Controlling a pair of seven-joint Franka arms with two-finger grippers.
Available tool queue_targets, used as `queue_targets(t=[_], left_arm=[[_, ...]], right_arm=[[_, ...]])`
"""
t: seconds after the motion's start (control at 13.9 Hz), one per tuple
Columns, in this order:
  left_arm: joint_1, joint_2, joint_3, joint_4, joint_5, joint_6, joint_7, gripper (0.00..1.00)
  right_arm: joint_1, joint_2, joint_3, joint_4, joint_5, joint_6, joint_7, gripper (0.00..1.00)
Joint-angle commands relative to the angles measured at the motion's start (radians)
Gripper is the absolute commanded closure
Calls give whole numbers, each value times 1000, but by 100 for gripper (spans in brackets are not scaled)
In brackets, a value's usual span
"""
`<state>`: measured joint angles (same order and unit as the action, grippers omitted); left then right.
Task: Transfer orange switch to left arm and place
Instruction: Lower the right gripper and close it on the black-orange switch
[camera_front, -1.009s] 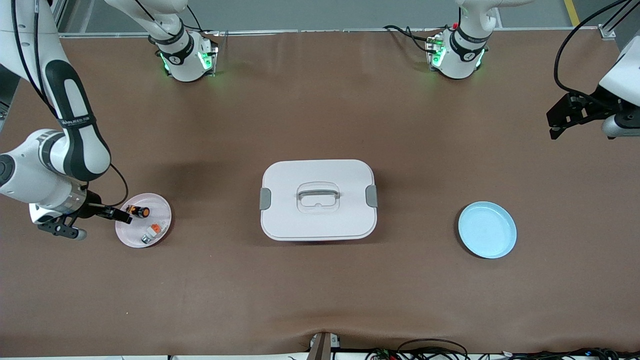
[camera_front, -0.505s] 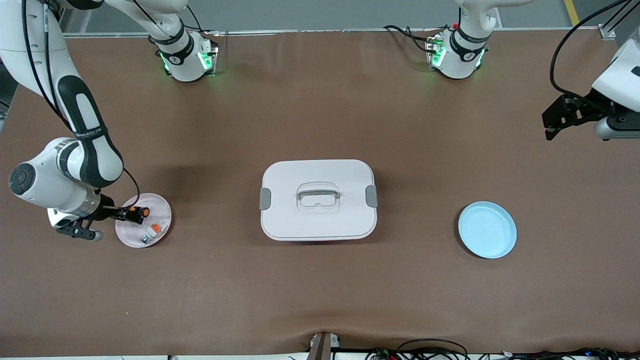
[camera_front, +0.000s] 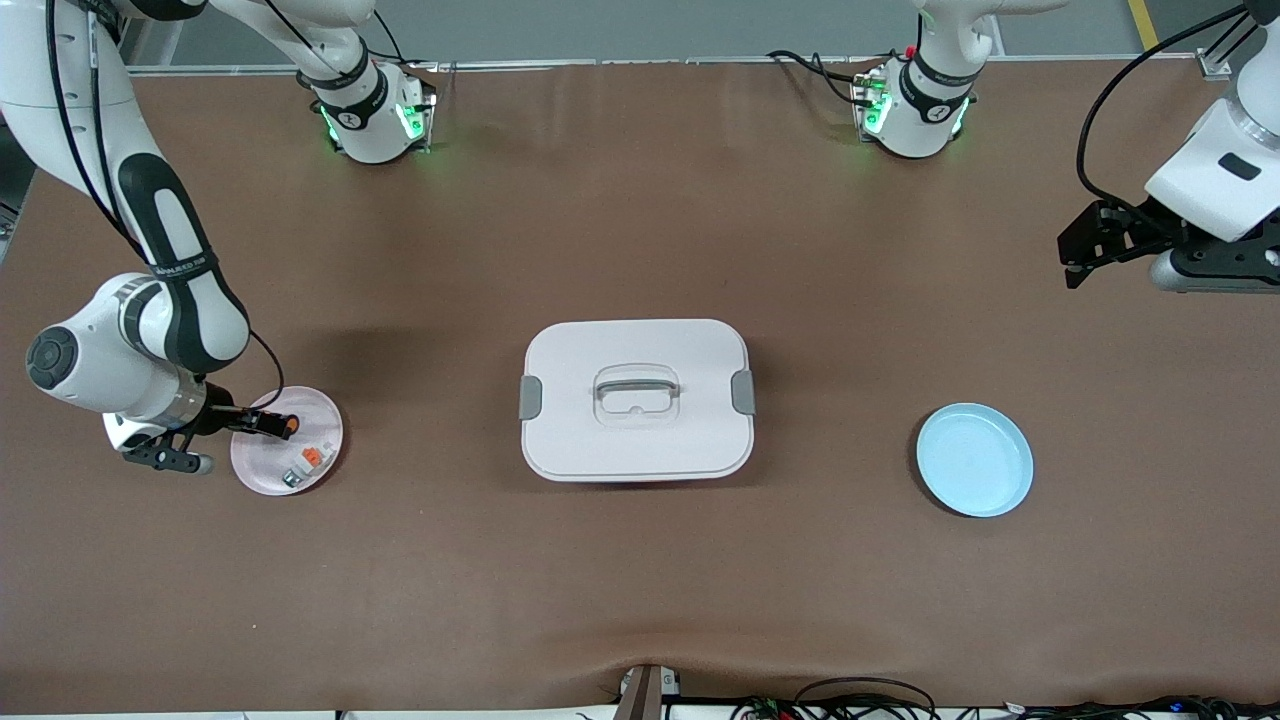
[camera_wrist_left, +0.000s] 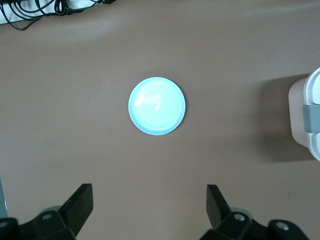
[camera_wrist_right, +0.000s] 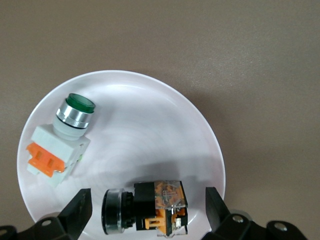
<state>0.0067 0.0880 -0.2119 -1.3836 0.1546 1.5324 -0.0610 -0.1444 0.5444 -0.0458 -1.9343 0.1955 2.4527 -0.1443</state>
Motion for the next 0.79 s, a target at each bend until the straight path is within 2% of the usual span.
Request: queue_targets(t=[0.0, 0.72], left_arm=[[10, -10, -3, 5, 23, 3, 18, 0], [13, -7, -1, 3, 11, -1, 6, 0]], right_arm=[[-14, 0, 7, -18, 19, 8, -24, 0], [-11, 0, 9, -34, 19, 9, -24, 0]])
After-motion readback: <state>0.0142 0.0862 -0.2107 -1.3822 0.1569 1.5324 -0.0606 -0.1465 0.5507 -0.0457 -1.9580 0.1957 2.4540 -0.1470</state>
